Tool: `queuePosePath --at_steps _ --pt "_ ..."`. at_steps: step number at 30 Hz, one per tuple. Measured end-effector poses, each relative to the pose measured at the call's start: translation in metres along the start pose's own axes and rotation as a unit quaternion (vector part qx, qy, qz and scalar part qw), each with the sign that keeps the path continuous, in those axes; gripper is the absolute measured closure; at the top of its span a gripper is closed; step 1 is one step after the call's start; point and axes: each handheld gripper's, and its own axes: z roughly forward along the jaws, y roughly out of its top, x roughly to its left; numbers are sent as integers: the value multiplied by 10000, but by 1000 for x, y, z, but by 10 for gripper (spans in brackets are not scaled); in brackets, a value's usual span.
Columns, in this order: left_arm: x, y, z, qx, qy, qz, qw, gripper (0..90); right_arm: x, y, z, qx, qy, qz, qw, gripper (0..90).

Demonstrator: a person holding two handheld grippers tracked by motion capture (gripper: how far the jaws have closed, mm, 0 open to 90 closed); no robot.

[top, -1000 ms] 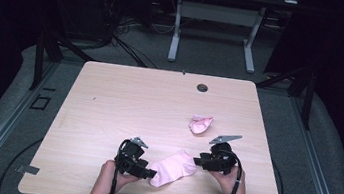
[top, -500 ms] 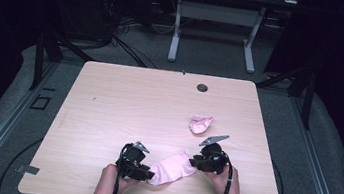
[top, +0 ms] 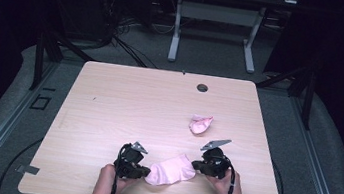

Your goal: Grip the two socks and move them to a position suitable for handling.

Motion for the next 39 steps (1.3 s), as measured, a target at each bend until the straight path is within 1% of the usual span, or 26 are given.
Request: queuePosePath --at_steps 3,6,7,8,10,12,14,16,17,18,21,22,23,24,25,26,27,28,29,30,32,33,35,37,38,39 --pt "0 0 -1 5 21 46 10000 881 2 -3 -2 -51 36 57 10000 892" --pt "0 0 -2 18 41 70 10000 884 2 -6 -6 23 11 51 10000 892" --pt "0 0 -2 14 42 78 10000 885 3 -7 -7 -82 43 120 9999 892" --pt "0 0 -2 7 37 78 10000 886 4 -8 -9 -3 8 114 9999 892" --pt "0 0 -2 20 45 92 9999 887 5 -10 -11 -55 59 161 9998 892" --pt "0 1 -2 13 37 116 9999 887 6 -12 -14 -12 11 132 9999 892" --pt "0 1 -3 18 47 134 9999 887 7 -14 -15 -32 75 199 9998 893" --pt "1 0 -3 18 37 139 9999 887 9 -17 -16 16 43 196 9998 892" --pt "1 0 -3 5 32 111 9999 887 10 -18 -17 52 65 170 9998 893" --pt "2 0 -3 7 18 114 9999 887 11 -20 -17 84 109 217 9997 892" --pt "2 -1 -3 4 -10 148 9999 885 14 -25 -18 151 142 222 9995 898" --pt "3 -1 -3 -11 -20 161 9999 881 16 -26 -17 115 173 256 9995 897" --pt "3 -2 -4 -79 -42 146 9999 870 16 -26 -18 162 171 232 9995 889" --pt "4 -2 -5 -135 -76 130 9998 808 16 -26 -19 169 217 233 9994 849" --pt "5 -2 -6 -137 -100 144 9998 752 16 -27 -20 90 240 272 9993 820" --pt "5 -2 -7 -211 -106 105 9997 663 15 -26 -21 109 235 204 9995 800" --pt "6 -3 -9 -315 -114 61 9994 576 14 -25 -23 43 196 185 9996 771" --pt "7 -3 -12 -344 -129 98 9993 514 12 -22 -25 -22 194 170 9997 735" --pt "8 -4 -14 -427 -104 82 9990 459 11 -21 -27 -51 158 153 9997 712" --pt "9 -6 -18 -503 70 82 9987 391 8 -18 -29 -116 151 122 9997 679" --pt "14 -11 -24 -668 235 80 9975 254 -1 -9 -36 -330 75 42 9994 538" --pt "16 -13 -26 -716 390 73 9966 224 -3 -5 -37 -398 27 -4 9992 502" --pt "23 -20 -29 -815 673 17 9944 162 -8 3 -40 -422 -150 -147 9989 436" --pt "30 -29 -31 -961 894 -61 9913 130 -16 15 -43 -490 -336 -336 9977 384" --pt "33 -32 -32 -999 970 -72 9902 86 -22 24 -43 -488 -486 -420 9967 344" --pt "37 -36 -32 -992 1104 -97 9889 55 -26 30 -43 -484 -490 -446 9966 331"
